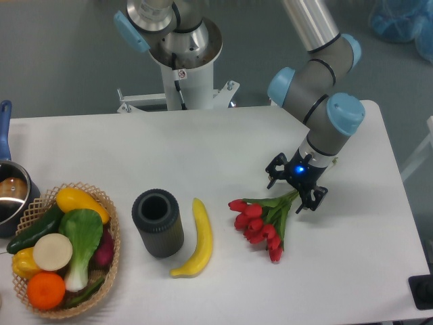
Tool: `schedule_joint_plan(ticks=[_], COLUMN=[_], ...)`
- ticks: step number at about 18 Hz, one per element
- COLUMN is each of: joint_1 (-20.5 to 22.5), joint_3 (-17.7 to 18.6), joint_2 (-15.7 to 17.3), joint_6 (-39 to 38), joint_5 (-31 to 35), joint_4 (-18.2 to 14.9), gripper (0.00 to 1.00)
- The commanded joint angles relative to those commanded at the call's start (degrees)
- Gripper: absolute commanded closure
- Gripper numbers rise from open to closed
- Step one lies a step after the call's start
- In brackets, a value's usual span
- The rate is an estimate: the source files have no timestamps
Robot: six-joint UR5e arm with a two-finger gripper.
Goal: Pick up the flowers from the table
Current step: 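Lower the open gripper down around the tulip stems, then close the gripper on the tulip stems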
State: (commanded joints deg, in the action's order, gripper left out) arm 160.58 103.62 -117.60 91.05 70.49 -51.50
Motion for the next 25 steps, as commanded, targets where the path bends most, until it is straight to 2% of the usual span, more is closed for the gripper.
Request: schedule_joint_plan(ticks=[8, 13, 17, 25], joint_1=[-0.17, -0.35, -0.35, -0.26], joint_3=[0.0, 0.0, 0.0, -0.26], joint_2=[-0.09, -0.44, -0.53, -0.53], joint_6=[-0.09, 0.09, 0.44, 0.53], joint_5=[0.09, 0.0, 0.0, 0.0], joint_4=[0.0, 0.09, 0.09, 0.09], gripper=[0.04, 0.15, 0.31, 0.45])
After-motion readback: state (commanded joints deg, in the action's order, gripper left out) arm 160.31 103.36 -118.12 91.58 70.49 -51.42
